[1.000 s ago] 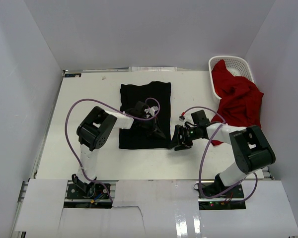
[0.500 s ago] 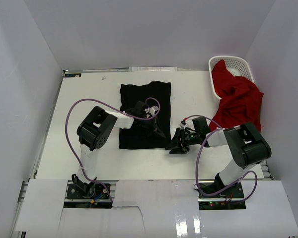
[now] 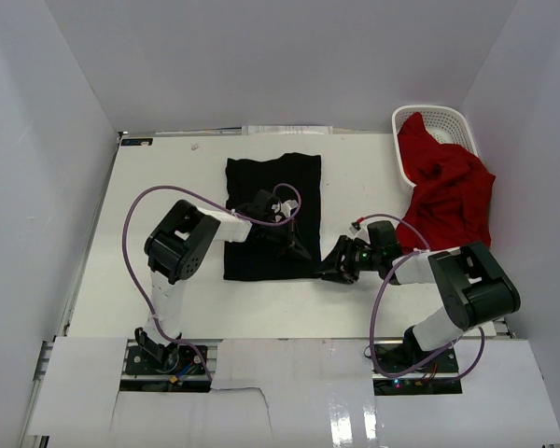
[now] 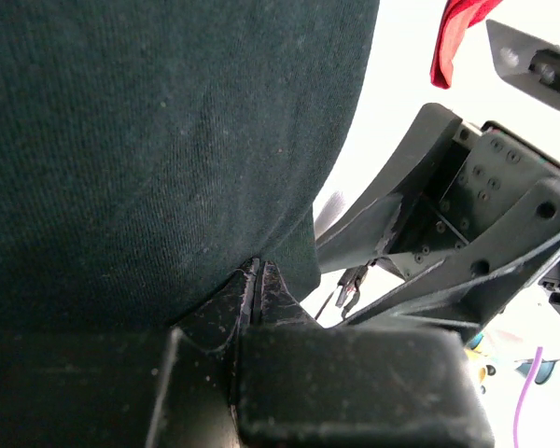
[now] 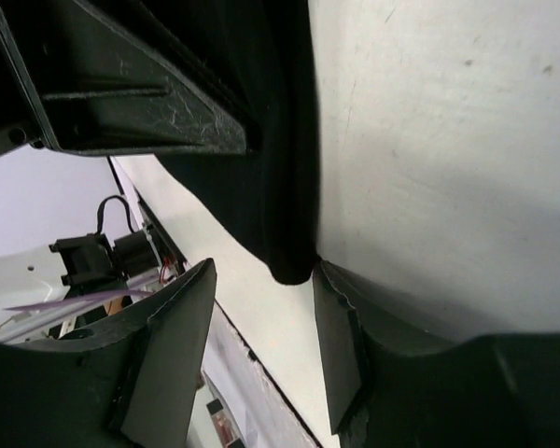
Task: Fold and stack the t-shirts
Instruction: Grab one side of the 2/3 rectangular tshirt with both arms
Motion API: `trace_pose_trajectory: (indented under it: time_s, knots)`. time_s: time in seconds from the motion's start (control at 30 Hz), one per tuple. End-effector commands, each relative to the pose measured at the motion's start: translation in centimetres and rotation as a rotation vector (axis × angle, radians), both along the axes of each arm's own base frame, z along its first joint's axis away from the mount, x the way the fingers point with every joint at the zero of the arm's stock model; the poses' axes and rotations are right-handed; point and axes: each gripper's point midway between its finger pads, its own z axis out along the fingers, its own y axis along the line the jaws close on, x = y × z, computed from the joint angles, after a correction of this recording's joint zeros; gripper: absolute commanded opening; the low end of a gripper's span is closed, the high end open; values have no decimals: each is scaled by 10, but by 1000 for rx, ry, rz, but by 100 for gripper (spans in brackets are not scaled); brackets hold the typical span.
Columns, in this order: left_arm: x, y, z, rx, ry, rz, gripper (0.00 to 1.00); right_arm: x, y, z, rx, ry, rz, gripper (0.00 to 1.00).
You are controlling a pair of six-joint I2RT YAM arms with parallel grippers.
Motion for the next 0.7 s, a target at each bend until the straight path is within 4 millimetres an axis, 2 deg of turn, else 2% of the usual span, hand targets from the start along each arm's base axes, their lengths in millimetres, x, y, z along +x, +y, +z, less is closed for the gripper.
trace_pose_trajectory:
  time_s: [0.0, 0.2, 0.4, 0.5, 0.53, 0.6, 0.67]
  knots:
    - [2, 8, -9, 76, -32, 22, 0, 9, -26, -39, -175, 17, -122, 53]
    - [2, 8, -8, 76, -32, 23, 0, 15, -23, -40, -160, 6, -130, 42]
    - [2, 8, -8, 75, -30, 25, 0, 9, -16, -47, -125, 55, -92, 34]
    - [2, 8, -8, 74, -30, 24, 0, 5, -15, -50, -121, 75, -73, 24]
    - [2, 8, -8, 74, -30, 24, 0, 3, -16, -51, -125, 72, -65, 16]
    - [1, 8, -7, 73, -32, 26, 0, -2, -19, -52, -141, 79, -56, 8]
    - [2, 8, -6, 72, -35, 29, 0, -3, -21, -49, -157, 65, -39, 8]
